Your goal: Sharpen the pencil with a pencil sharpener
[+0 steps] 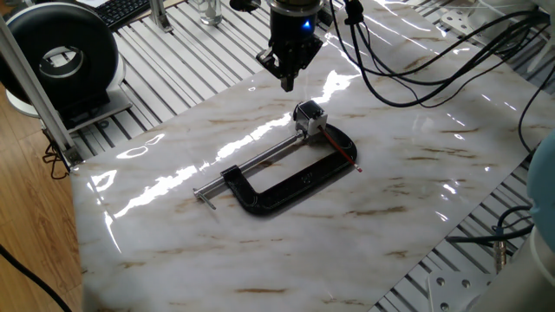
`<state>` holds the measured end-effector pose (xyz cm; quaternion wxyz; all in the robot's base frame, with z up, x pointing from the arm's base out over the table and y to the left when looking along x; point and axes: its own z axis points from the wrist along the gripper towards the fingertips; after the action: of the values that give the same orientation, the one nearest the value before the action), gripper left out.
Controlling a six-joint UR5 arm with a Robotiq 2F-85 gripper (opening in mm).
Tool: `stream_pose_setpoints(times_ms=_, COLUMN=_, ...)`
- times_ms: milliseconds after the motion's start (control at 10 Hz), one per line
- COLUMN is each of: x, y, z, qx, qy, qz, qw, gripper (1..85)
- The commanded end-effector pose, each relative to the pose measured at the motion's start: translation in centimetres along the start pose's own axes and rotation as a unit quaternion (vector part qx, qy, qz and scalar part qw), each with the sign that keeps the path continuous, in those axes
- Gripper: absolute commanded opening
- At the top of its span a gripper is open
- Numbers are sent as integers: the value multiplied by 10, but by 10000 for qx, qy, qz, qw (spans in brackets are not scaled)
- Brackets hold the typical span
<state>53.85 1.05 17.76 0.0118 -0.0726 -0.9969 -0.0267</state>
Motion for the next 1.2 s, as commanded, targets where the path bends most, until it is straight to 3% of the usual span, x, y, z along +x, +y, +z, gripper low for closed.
stream_pose_setpoints(times_ms=0, x=14, y=-7, z=6, qx=-137, qy=172, qz=-77, qw=9997, gripper=10)
stream_pose_setpoints(times_ms=100, x=17, y=-2, z=8, qx=-306, qy=181, qz=-59, qw=9994, gripper=10)
stream_pose_setpoints(times_ms=200, x=17, y=-2, z=9, qx=-336, qy=178, qz=-22, qw=9993, gripper=10)
stream_pose_setpoints(times_ms=500, x=18, y=-6, z=10, qx=-368, qy=126, qz=-113, qw=9992, gripper=10)
stream_pose_setpoints(times_ms=700, x=12, y=-8, z=9, qx=-289, qy=21, qz=-162, qw=9994, gripper=10)
stream_pose_setpoints(times_ms=800, x=10, y=-2, z=8, qx=-385, qy=4, qz=-109, qw=9992, gripper=10)
stream_pose_setpoints(times_ms=1000, x=8, y=-11, z=6, qx=-181, qy=-40, qz=-221, qw=9996, gripper=10)
stream_pose_setpoints(times_ms=1100, x=6, y=-6, z=5, qx=-279, qy=-82, qz=-245, qw=9993, gripper=10)
